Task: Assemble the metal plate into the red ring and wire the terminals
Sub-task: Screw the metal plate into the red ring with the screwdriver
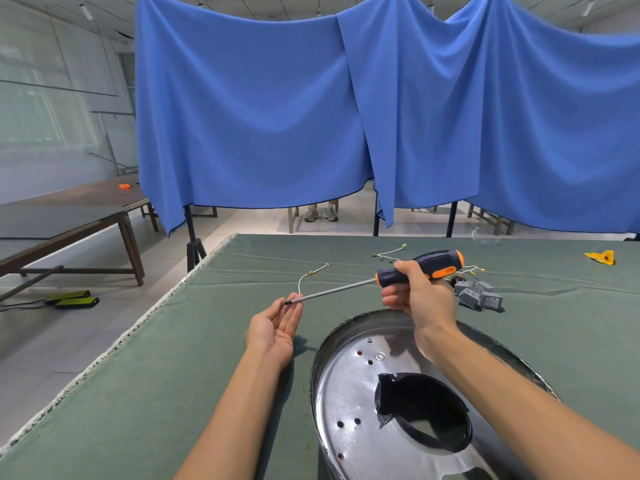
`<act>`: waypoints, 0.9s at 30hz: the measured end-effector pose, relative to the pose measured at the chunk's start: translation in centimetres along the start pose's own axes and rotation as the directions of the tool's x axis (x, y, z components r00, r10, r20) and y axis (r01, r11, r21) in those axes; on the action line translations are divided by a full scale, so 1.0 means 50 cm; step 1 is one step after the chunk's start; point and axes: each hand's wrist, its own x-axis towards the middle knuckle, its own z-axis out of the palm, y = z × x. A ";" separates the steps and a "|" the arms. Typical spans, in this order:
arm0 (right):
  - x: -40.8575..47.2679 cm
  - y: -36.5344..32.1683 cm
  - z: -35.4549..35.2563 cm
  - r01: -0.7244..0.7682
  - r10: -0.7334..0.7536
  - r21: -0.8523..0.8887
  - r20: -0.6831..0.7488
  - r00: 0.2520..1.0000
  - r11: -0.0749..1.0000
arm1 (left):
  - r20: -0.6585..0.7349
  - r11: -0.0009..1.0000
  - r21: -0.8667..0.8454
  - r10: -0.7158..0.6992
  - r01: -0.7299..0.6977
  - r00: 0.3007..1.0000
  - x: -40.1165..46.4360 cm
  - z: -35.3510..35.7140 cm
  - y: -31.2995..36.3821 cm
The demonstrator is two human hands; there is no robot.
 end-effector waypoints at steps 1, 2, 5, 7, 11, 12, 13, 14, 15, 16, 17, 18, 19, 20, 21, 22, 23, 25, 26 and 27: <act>0.000 0.000 0.000 -0.003 0.003 0.002 0.002 1.000 1.000 | -0.006 1.000 0.008 0.004 -0.004 1.000 -0.001 0.000 -0.001; -0.001 0.000 0.000 -0.005 0.005 0.005 0.005 1.000 1.000 | -0.009 1.000 0.016 0.008 -0.008 1.000 -0.001 0.000 -0.002; -0.002 -0.002 -0.002 -0.002 0.002 0.006 0.015 1.000 1.000 | -0.016 1.000 0.020 0.013 -0.013 1.000 -0.002 0.001 -0.004; -0.003 -0.002 -0.002 0.003 -0.003 -0.001 0.026 1.000 1.000 | -0.025 1.000 0.009 0.015 -0.015 1.000 -0.004 0.003 -0.004; -0.005 -0.001 -0.001 0.016 -0.016 -0.015 0.035 0.999 1.000 | -0.061 0.999 -0.014 0.028 -0.029 0.998 -0.008 0.007 -0.009; -0.005 -0.001 -0.001 0.016 -0.015 -0.018 0.036 0.999 1.000 | -0.066 0.999 -0.022 0.027 -0.029 0.997 -0.009 0.007 -0.010; -0.005 -0.001 -0.001 0.014 -0.014 -0.020 0.036 0.999 1.000 | -0.069 0.999 -0.030 0.025 -0.027 0.997 -0.010 0.007 -0.011; -0.005 -0.001 -0.001 0.013 -0.012 -0.022 0.035 0.999 1.000 | -0.068 0.999 -0.039 0.023 -0.026 0.997 -0.011 0.007 -0.011; -0.004 -0.001 -0.001 0.011 -0.010 -0.026 0.035 0.999 1.000 | -0.066 0.999 -0.045 0.022 -0.025 0.998 -0.010 0.007 -0.012; -0.004 -0.001 -0.001 0.010 -0.009 -0.029 0.036 0.999 1.000 | -0.064 0.998 -0.050 0.024 -0.027 0.998 -0.009 0.007 -0.012; -0.004 -0.001 -0.002 0.011 -0.009 -0.031 0.040 0.999 0.999 | -0.061 0.998 -0.053 0.029 -0.032 0.998 -0.008 0.006 -0.013; -0.004 -0.002 -0.002 0.012 -0.010 -0.030 0.045 0.999 0.999 | -0.056 0.998 -0.055 0.035 -0.038 0.998 -0.006 0.005 -0.014; -0.005 -0.002 -0.001 0.013 -0.012 -0.027 0.051 0.999 1.000 | -0.052 0.998 -0.052 0.043 -0.046 0.998 -0.004 0.005 -0.015; -0.006 -0.002 -0.001 0.015 -0.014 -0.022 0.056 0.998 1.000 | -0.051 0.997 -0.051 0.052 -0.054 0.997 -0.002 0.004 -0.017; -0.008 -0.002 0.000 0.017 -0.016 -0.018 0.060 0.998 1.000 | -0.053 0.997 -0.054 0.058 -0.061 0.997 -0.001 0.004 -0.019; -0.009 -0.001 0.002 0.020 -0.018 -0.018 0.064 0.998 1.000 | -0.054 0.996 -0.060 0.060 -0.064 0.997 -0.001 0.004 -0.020; -0.011 -0.001 0.003 0.026 -0.024 -0.025 0.071 0.997 0.999 | -0.055 0.996 -0.067 0.058 -0.062 0.997 -0.001 0.005 -0.021; -0.015 -0.002 0.004 0.048 -0.044 -0.039 0.087 0.995 0.998 | -0.051 0.996 -0.079 0.044 -0.048 0.998 -0.003 0.007 -0.023; -0.016 -0.003 0.003 0.057 -0.053 -0.042 0.093 0.994 0.997 | -0.046 0.996 -0.079 0.035 -0.038 0.998 -0.004 0.008 -0.024; -0.016 -0.004 0.003 0.062 -0.058 -0.044 0.096 0.994 0.997 | -0.042 0.997 -0.073 0.026 -0.029 0.999 -0.006 0.009 -0.025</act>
